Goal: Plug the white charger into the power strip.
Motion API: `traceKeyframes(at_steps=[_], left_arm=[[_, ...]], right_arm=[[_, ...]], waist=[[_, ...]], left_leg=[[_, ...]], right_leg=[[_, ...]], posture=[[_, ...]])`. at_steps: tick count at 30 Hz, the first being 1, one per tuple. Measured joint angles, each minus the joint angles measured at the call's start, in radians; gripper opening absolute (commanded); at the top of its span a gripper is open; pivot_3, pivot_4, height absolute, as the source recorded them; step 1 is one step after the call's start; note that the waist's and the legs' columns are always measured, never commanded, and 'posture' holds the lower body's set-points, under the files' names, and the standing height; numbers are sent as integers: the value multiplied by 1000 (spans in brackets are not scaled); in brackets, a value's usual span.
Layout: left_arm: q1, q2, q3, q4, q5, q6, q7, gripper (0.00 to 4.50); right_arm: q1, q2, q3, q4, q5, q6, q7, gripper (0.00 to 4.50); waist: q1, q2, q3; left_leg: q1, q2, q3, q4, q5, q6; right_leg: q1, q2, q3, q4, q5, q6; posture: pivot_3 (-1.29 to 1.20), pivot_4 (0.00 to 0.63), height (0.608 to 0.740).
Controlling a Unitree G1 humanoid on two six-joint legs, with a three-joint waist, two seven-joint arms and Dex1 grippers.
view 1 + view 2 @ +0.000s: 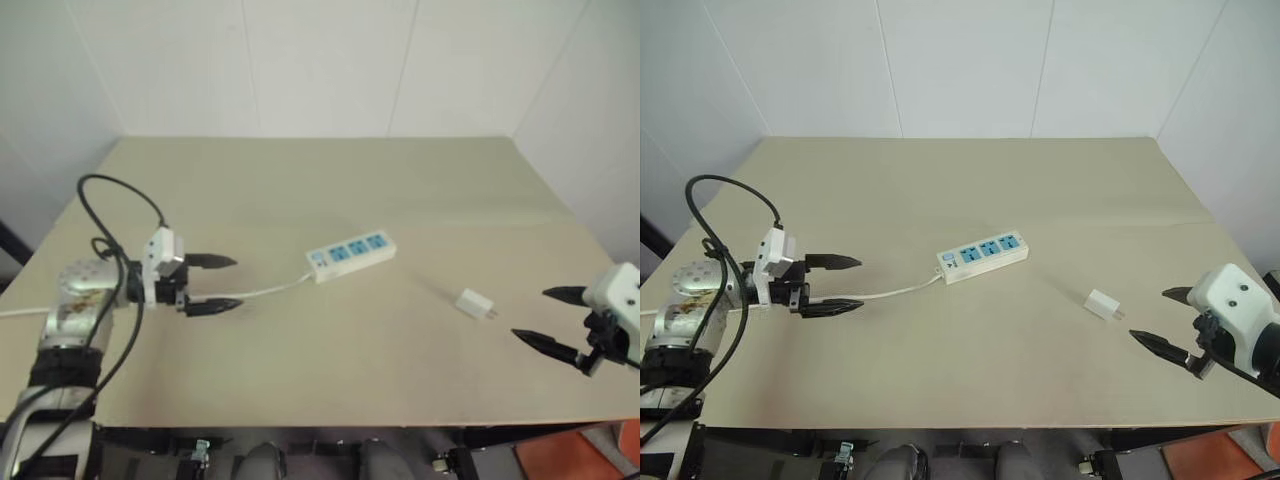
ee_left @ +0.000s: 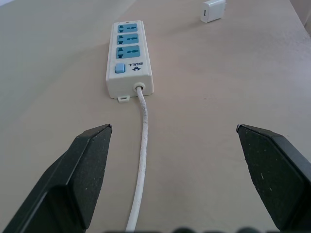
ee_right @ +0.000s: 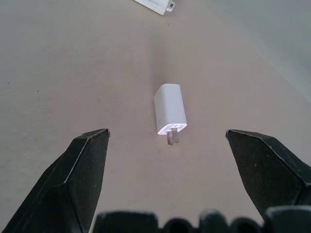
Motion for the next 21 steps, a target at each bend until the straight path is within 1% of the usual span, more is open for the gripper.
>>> traceKeyframes(at_steps=[8,21], left_arm=[[-7,-9,-3,36,18,-10,4,4467],[-8,-17,-3,44,18,-27,8,4467]], right_arm=[[0,0,0,0,0,0,-6,4500],[3,0,0,0,-1,0,-7,4500]], waist=[[0,0,0],[1,0,0]], left_leg=[[0,0,0,-1,0,0],[0,0,0,-1,0,0]], right_leg=[[0,0,0,-2,0,0],[1,0,0,-2,0,0]], posture=[[0,150,740],[0,150,740]])
